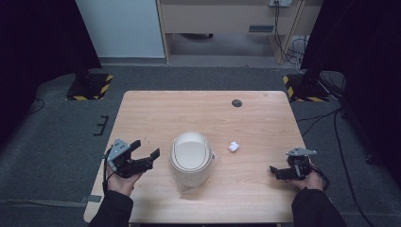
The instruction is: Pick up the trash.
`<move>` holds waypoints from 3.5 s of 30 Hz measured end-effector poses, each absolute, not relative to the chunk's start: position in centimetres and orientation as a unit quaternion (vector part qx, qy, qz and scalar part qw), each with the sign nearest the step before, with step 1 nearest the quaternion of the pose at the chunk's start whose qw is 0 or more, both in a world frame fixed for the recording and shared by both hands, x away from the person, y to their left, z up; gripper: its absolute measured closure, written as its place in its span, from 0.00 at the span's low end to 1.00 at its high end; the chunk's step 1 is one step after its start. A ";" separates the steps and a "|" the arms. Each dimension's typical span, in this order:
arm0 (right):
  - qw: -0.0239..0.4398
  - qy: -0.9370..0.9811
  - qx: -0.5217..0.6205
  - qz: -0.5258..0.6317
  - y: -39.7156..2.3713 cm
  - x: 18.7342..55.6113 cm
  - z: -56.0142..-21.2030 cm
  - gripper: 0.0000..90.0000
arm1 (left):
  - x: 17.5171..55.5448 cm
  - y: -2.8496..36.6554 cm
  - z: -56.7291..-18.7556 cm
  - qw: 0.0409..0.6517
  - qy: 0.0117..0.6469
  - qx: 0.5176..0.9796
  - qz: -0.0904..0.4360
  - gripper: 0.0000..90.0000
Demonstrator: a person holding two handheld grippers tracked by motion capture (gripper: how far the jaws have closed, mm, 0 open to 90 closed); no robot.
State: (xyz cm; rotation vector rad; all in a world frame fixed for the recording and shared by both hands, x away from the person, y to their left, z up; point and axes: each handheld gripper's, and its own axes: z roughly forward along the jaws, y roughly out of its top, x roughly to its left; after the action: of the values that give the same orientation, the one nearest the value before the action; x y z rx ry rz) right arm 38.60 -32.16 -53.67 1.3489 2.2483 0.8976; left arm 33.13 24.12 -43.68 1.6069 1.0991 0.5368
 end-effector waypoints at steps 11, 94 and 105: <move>0.184 0.797 0.479 0.317 -32.1 38.6 -53.7 0.00 | 31.9 20.8 -41.9 0.545 0.418 0.694 0.217 0.12; 0.171 0.804 0.487 0.296 -31.9 38.7 -53.1 0.03 | 31.4 19.2 -42.2 0.504 0.414 0.732 0.195 0.09; 0.161 0.796 0.499 0.302 -32.0 38.8 -52.2 0.09 | 31.4 23.2 -44.5 0.460 0.462 0.727 0.214 0.09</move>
State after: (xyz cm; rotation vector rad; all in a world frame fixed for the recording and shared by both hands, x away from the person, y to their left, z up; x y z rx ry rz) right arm 38.85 -32.03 -52.18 1.4251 2.2727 0.8627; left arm 31.36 23.20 -44.47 1.7896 1.1373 0.5274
